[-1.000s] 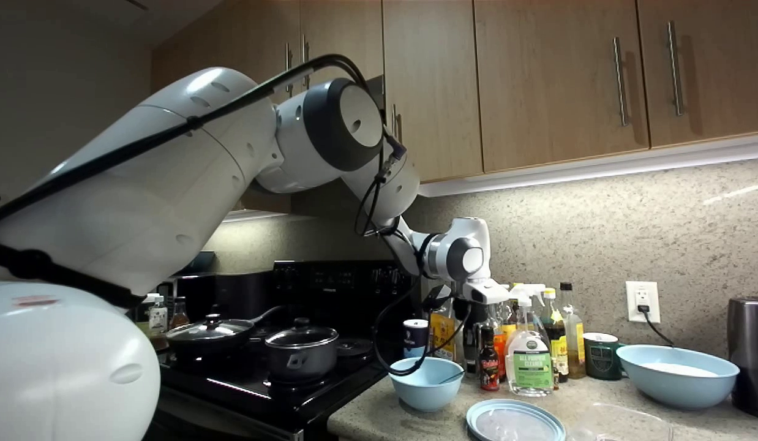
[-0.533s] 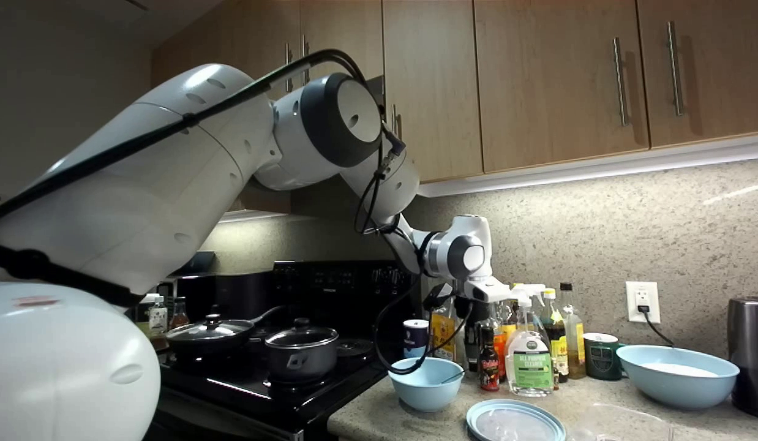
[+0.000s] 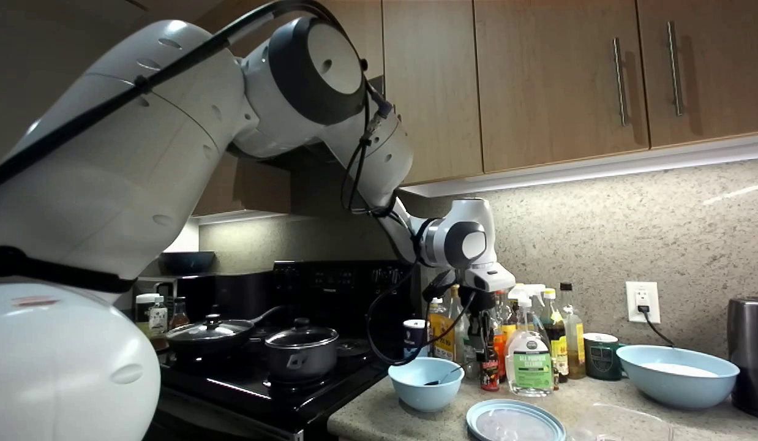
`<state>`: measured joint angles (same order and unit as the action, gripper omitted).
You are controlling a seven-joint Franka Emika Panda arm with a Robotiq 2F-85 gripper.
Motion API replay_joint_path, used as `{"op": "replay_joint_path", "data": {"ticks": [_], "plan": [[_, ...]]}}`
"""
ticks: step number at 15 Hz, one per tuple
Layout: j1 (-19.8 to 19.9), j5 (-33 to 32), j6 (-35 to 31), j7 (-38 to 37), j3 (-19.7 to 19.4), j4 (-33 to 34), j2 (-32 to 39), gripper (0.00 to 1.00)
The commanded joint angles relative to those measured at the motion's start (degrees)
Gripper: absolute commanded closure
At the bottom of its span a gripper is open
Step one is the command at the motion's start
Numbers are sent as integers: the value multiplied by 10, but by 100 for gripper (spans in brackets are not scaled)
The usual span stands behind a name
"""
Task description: Put the spoon on the blue plate
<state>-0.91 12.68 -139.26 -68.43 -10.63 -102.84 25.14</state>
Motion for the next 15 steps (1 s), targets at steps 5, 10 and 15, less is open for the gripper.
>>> {"op": "replay_joint_path", "data": {"ticks": [5,10,15], "plan": [[19,17,-69,-28,7,-99,-66,85],[25,31,-84,-33,7,-120,-85,96],[45,53,-112,-47,0,-134,-98,96]]}}
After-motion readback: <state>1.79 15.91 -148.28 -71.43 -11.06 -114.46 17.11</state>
